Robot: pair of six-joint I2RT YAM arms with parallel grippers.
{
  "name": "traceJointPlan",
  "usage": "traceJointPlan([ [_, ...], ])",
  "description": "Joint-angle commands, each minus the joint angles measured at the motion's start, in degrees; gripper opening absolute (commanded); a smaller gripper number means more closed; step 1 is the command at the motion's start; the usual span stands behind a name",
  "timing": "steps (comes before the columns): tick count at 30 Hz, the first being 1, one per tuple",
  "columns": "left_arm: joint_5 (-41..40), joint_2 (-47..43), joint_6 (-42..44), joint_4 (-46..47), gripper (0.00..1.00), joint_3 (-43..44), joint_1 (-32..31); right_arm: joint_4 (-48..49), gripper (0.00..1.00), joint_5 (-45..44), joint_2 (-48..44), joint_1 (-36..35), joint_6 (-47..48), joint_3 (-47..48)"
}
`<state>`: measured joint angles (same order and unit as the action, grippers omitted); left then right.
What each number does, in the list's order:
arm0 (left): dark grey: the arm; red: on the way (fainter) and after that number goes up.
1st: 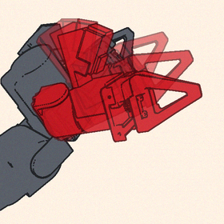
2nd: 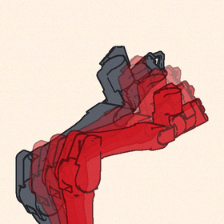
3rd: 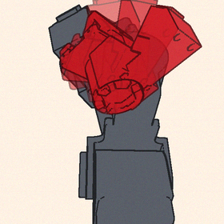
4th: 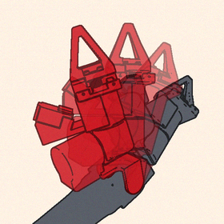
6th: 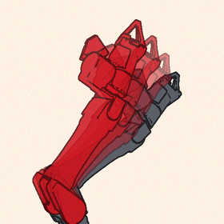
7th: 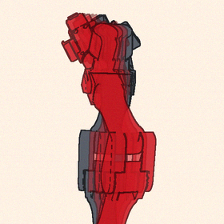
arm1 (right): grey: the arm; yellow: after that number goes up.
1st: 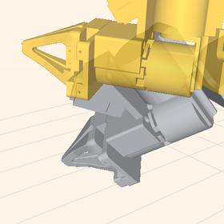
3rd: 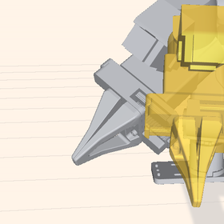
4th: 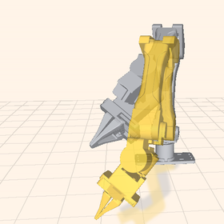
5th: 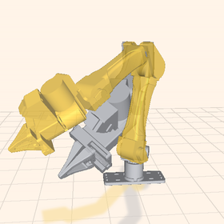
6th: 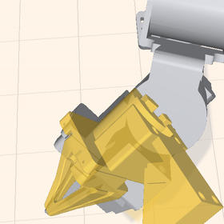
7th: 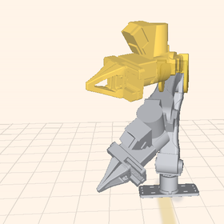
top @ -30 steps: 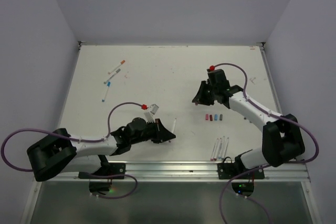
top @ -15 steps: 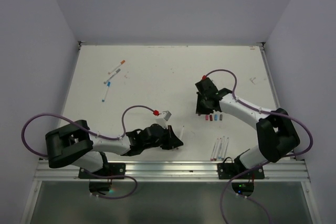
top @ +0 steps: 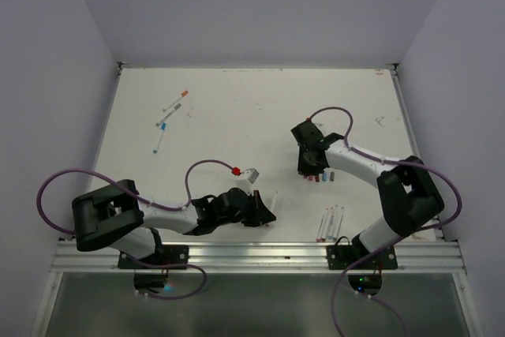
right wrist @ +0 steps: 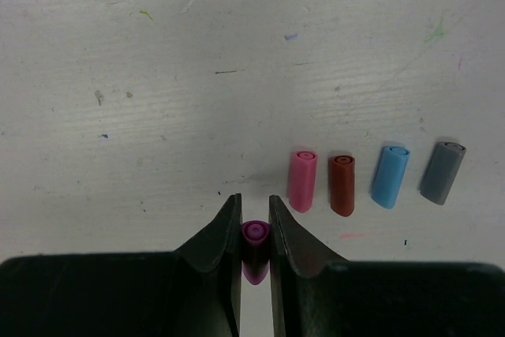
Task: Open the pen caps
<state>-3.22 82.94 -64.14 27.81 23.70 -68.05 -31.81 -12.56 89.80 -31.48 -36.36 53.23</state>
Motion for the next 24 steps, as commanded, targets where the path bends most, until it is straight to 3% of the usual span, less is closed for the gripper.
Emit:
traceJointPlan([
  [1,-1.2,-0.1,-0.5,2.6,0.00,1.3,-0.4,-0.4,0.05,-2.7,0.6,-0.3,0.2,-0.3],
  [17,-0.8,2.0,-0.2,2.9,0.00,3.2,-2.0,1.1,0.29,-3.1,4.4,-0.6,0.3,0.1],
  [24,-0.6,6.4,0.9,2.2,0.00,7.8,-3.2,0.5,0.30,-2.8,1.1,-0.6,1.1,0.8],
])
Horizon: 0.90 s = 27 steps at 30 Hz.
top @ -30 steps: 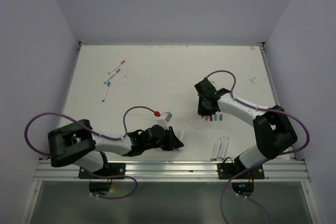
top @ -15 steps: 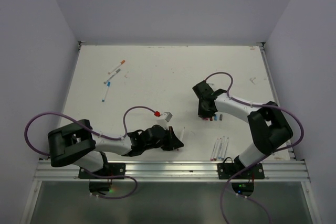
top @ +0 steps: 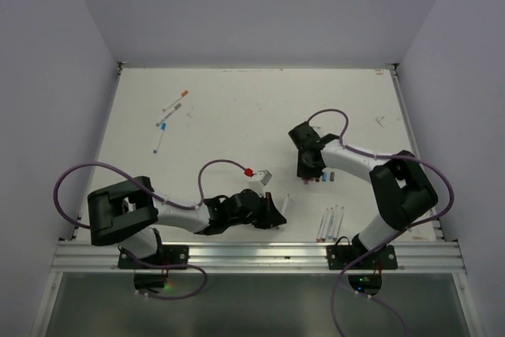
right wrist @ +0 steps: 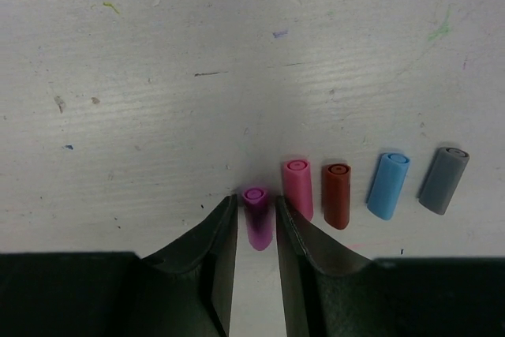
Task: Open the pen caps
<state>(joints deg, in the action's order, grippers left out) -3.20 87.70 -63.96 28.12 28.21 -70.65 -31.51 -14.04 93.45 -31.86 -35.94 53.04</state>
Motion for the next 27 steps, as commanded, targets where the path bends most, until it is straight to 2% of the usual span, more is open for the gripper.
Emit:
traceJointPlan([
  [1,-0.6,2.9,0.8,2.1,0.00,3.6,-0.8,-0.1,0.30,-1.2,-3.8,-0.2,0.9,1.6],
  [5,0.1,6.7,1.1,1.7,0.02,7.0,-1.6,-2.3,0.31,-1.2,-11.5,-0.2,0.8,2.7],
  [12,2.1,15.3,2.7,1.0,0.11,14.9,-2.5,-12.7,0.36,-6.4,-25.7,1.7,0.4,5.8],
  [16,2.9,19.0,3.3,0.7,0.15,18.1,-2.8,-11.0,0.36,4.5,-27.6,12.8,1.8,0.7],
  [23,5.5,21.4,2.9,1.6,0.24,19.1,-3.6,-9.7,0.36,6.1,-25.5,17.4,1.1,-2.8],
  [27,5.5,22.0,2.5,1.0,0.37,18.7,-4.1,-8.9,0.38,8.3,-24.5,18.9,0.8,-3.9],
])
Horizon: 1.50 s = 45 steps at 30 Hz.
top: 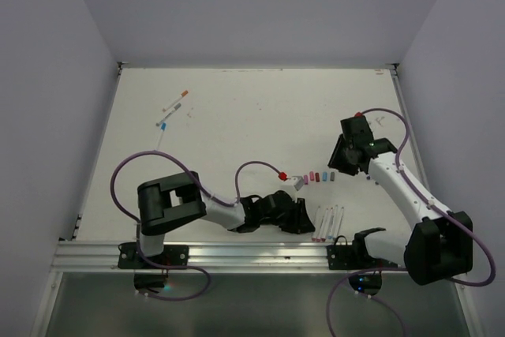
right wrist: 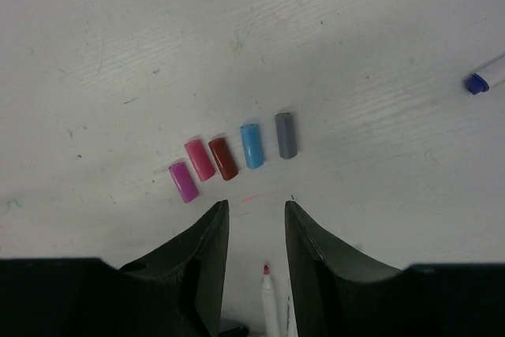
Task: Open the pen caps
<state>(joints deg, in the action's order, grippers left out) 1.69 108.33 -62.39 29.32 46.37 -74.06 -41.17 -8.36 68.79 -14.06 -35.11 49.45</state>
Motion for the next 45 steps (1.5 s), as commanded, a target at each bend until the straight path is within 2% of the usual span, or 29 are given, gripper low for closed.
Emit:
traceJointPlan([
  [1,0.6,1.3,0.8,-0.2,0.39,0.3,-0.6,1.0,0.38,2.5,0.0,1.6,0.0,-0.5],
  [6,0.2,0.3,0.9,0.4,0.43,-1.3,-0.6,0.2,0.39,-1.0,-1.0,3.7,0.8,-0.3],
  [9,-0.6,-1.7,1.4,0.0,0.43,-2.3,-0.6,-1.5,0.39,-2.7,-0.3,7.7,2.7,1.0],
  [12,-2.5,-4.7,2.7,-1.9,0.44,-3.2,-0.6,-1.6,0.39,-1.9,1.1,13.9,4.3,1.7],
  [15,-5.1,-8.6,4.6,-5.1,0.44,-4.2,-0.6,-1.6,0.38,-4.0,3.2,23.0,4.5,2.1],
  [21,-9.3,-16.2,7.8,-11.2,0.46,-5.4,-0.6,0.8,0.35,-4.5,8.8,31.4,2.2,1.9],
  [29,-11.0,-20.1,9.1,-14.4,0.47,-6.1,-0.6,5.6,0.34,-6.7,10.6,36.6,2.0,2.6],
  [36,-10.0,-17.8,9.7,-14.8,0.48,-4.3,-0.6,7.4,0.32,-4.8,13.9,41.1,3.7,4.9],
  [45,-8.3,-16.8,10.5,-15.1,0.48,-2.6,-0.5,11.2,0.30,-2.7,19.1,42.4,3.3,5.2],
])
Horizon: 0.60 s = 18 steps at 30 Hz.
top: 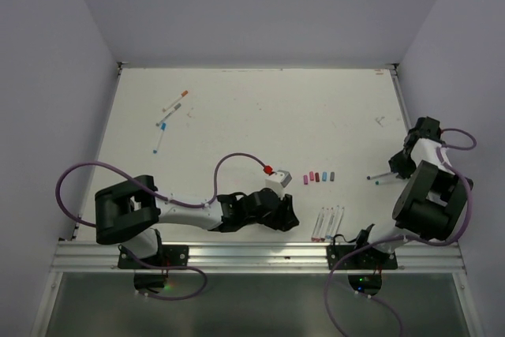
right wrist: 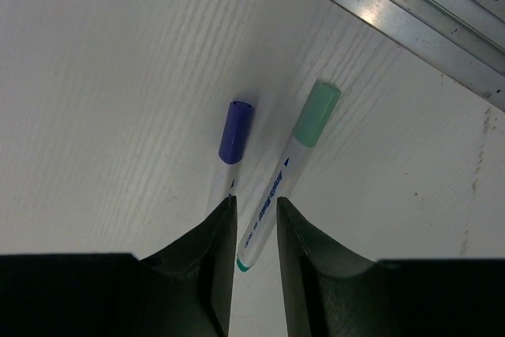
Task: Open the pen caps
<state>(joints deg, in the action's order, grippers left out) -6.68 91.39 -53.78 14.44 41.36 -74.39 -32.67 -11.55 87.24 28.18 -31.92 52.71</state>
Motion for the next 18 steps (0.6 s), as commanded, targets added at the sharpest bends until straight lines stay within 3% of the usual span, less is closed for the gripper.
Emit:
traceJointPlan([
  [1,0.3,0.2,2.2,-0.5,0.48,2.5,-0.2,3.1,0.30,0.5,1.2,0.2,0.1,2.0],
  [18,1.0,-0.5,3.0,0.5,0.49,1.1,0.2,4.3,0.32,0.7,5.3,0.2,-0.4,4.1],
])
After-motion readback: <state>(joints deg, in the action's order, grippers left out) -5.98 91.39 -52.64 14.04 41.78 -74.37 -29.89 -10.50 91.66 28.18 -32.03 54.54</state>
